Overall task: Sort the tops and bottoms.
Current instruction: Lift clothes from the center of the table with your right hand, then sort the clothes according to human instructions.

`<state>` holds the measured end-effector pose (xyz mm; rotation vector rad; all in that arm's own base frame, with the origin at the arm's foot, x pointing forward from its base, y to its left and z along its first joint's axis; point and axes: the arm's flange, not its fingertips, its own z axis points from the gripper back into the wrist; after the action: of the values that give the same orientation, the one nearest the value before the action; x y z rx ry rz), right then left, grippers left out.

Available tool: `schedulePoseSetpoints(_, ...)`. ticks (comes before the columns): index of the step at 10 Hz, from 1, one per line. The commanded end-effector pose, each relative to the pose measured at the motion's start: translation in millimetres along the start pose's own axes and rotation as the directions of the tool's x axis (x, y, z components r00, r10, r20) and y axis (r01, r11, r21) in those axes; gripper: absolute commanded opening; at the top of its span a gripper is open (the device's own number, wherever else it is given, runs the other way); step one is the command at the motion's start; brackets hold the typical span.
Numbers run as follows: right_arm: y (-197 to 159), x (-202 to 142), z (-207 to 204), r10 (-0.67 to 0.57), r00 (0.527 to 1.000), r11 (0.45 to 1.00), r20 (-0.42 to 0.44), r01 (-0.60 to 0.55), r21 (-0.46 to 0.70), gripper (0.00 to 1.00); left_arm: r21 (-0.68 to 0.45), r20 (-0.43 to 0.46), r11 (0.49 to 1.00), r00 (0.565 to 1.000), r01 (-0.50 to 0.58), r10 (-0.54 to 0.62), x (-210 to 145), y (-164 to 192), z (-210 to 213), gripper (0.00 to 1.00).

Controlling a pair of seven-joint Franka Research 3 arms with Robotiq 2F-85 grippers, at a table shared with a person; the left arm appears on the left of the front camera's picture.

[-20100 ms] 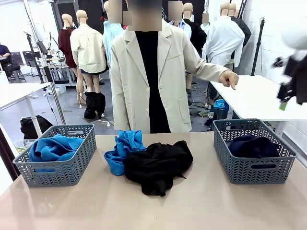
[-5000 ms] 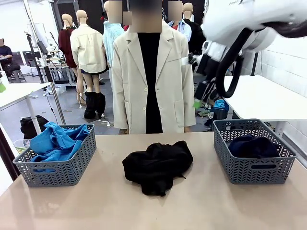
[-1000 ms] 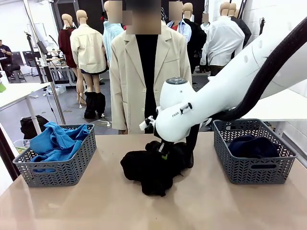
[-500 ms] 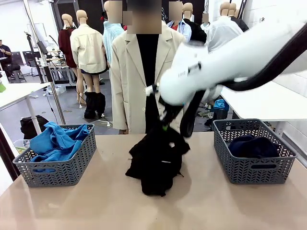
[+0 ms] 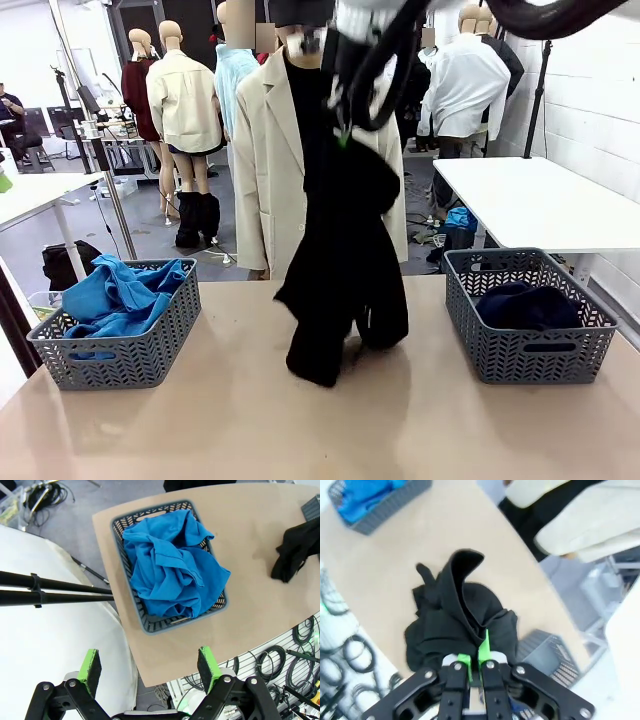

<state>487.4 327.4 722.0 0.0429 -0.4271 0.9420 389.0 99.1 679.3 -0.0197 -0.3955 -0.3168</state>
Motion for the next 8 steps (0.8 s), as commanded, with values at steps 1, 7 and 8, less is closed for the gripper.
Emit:
schedulePoseSetpoints(1,1.1,59.1,38.7,-0.076,0.997,0.986,0.02,0.079,-0.15,0.0,0.001,0.006,1.0,1.0,-0.014,0.014,0.7,-0.2,1.0,1.0)
schedulePoseSetpoints(7,-22.8,121.3,128.0,-0.295,0.953,0.932,0.064,0.302,-0.2,0.0,0.001,0.006,1.0,1.0,-0.014,0.014,0.7,-0.2,1.0,1.0)
schedulePoseSetpoints(8,-23.0,113.3,127.0,-0.247,0.966,0.959,0.07,0.255,-0.124,0.0,0.001,0.006,1.0,1.0,-0.014,0.014,0.7,-0.2,1.0,1.0)
